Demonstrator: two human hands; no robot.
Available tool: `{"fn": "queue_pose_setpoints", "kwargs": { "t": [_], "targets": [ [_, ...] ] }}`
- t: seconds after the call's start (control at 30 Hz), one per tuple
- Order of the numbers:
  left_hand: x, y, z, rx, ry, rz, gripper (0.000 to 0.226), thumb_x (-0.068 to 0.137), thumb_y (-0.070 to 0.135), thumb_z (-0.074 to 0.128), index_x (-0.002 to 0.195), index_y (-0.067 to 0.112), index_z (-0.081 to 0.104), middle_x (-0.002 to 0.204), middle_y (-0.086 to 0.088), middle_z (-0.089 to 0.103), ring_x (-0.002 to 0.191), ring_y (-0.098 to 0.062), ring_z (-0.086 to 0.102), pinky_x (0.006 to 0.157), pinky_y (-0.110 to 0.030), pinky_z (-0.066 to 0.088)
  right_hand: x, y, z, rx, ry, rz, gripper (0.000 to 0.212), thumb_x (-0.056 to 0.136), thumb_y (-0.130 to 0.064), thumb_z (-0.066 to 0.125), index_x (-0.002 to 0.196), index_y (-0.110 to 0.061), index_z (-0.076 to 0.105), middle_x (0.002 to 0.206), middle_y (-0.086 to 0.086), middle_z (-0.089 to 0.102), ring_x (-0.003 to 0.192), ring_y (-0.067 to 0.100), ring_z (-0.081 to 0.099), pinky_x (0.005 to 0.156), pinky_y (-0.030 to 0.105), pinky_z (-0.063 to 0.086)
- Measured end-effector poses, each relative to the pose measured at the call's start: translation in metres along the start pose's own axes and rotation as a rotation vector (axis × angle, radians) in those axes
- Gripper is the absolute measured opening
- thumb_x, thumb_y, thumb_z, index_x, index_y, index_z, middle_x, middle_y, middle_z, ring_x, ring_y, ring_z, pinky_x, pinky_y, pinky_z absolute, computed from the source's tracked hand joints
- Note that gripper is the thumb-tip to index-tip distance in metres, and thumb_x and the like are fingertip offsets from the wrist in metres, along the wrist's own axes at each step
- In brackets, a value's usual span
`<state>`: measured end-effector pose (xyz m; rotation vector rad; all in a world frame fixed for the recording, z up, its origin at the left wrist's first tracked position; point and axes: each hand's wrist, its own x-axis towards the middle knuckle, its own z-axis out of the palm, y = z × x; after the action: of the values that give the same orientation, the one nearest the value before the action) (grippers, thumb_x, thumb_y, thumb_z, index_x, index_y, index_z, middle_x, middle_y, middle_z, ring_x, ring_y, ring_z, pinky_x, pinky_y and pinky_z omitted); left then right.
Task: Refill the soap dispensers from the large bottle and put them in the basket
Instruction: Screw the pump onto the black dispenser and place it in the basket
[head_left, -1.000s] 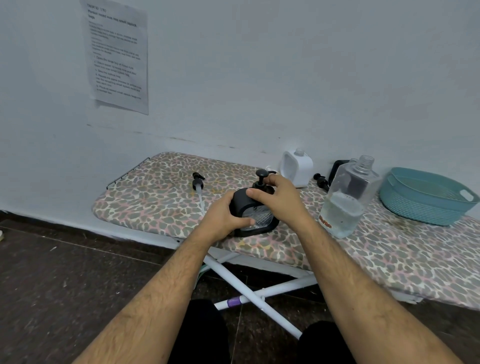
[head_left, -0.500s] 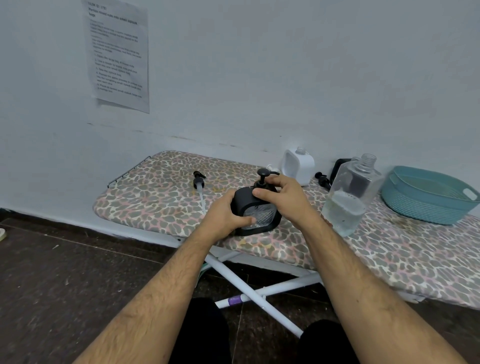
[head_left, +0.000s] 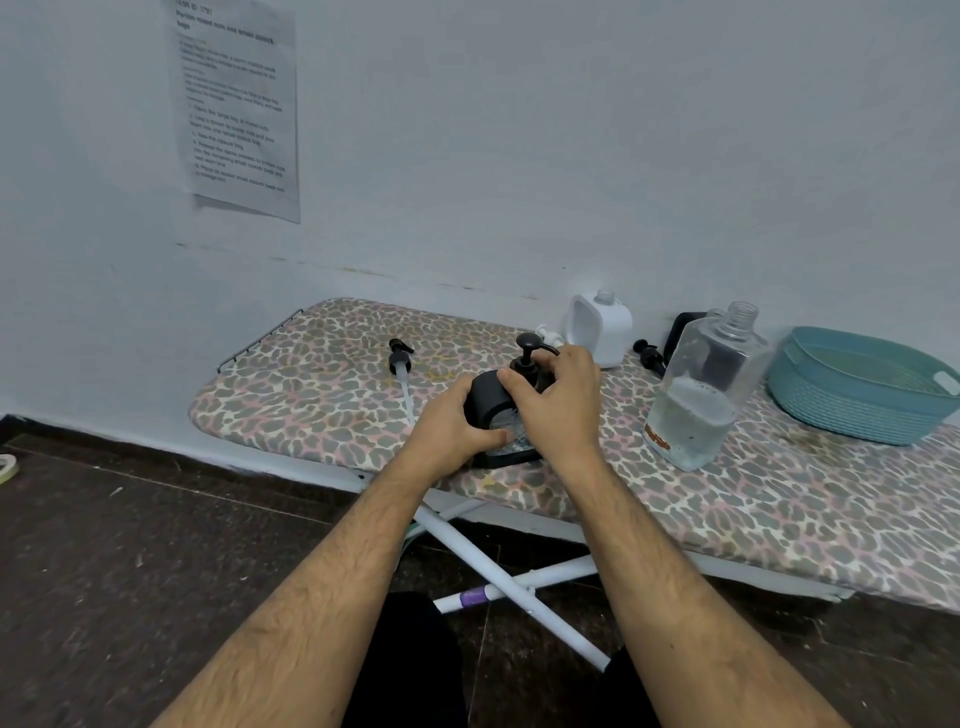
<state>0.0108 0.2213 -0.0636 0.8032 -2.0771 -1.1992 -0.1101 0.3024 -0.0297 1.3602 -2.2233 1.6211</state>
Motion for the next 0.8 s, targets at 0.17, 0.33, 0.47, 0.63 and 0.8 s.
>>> {"fn": "queue_pose_setpoints", "kwargs": {
  "t": [0.17, 0.33, 0.47, 0.63, 0.8],
  "targets": [
    [-0.001, 0.001, 0.001, 0.013, 0.008, 0.001, 0.060, 0.077, 0.019, 0.086, 0.127, 0.018, 0.054, 0.111, 0.003, 0.066, 0.101, -0.012, 0.064, 0.084, -0.027, 0.054, -0.003, -0.004, 0.004, -0.093, 0.046, 0.028, 0.044, 0.080, -0.050, 0.070, 0.102, -0.012, 0.063, 0.108, 0.000, 0.053, 0.111, 0.020, 0.046, 0.095, 0.048, 0.044],
    [-0.002, 0.002, 0.001, 0.010, 0.014, -0.002, 0.055, 0.075, 0.020, 0.086, 0.120, 0.021, 0.054, 0.104, 0.007, 0.064, 0.096, -0.009, 0.064, 0.078, -0.022, 0.052, -0.007, -0.010, 0.007, -0.142, 0.082, 0.080, 0.045, 0.081, -0.051, 0.067, 0.104, -0.012, 0.064, 0.112, 0.000, 0.053, 0.115, 0.021, 0.046, 0.098, 0.048, 0.040],
    [-0.003, 0.003, 0.000, 0.000, 0.018, -0.002, 0.054, 0.076, 0.019, 0.086, 0.119, 0.023, 0.054, 0.103, 0.009, 0.064, 0.095, -0.009, 0.064, 0.077, -0.021, 0.051, -0.007, -0.014, 0.008, -0.162, 0.078, 0.114, 0.047, 0.081, -0.052, 0.067, 0.106, -0.012, 0.064, 0.114, 0.000, 0.054, 0.117, 0.021, 0.046, 0.099, 0.047, 0.040],
    [-0.005, 0.002, 0.001, -0.022, 0.006, -0.007, 0.059, 0.076, 0.017, 0.086, 0.126, 0.020, 0.053, 0.113, 0.002, 0.066, 0.105, -0.014, 0.065, 0.090, -0.033, 0.055, -0.008, -0.008, 0.001, -0.013, 0.013, 0.094, 0.033, 0.078, -0.051, 0.072, 0.097, -0.026, 0.063, 0.110, -0.006, 0.055, 0.112, 0.018, 0.050, 0.096, 0.043, 0.044],
    [-0.004, 0.002, -0.003, -0.044, -0.022, -0.024, 0.063, 0.077, 0.017, 0.086, 0.130, 0.022, 0.051, 0.120, 0.003, 0.065, 0.109, -0.014, 0.063, 0.093, -0.032, 0.053, 0.000, 0.008, -0.014, 0.344, -0.285, 0.121, 0.030, 0.082, -0.034, 0.078, 0.105, -0.039, 0.060, 0.108, -0.021, 0.061, 0.109, 0.004, 0.059, 0.097, 0.032, 0.049]
  ]
}}
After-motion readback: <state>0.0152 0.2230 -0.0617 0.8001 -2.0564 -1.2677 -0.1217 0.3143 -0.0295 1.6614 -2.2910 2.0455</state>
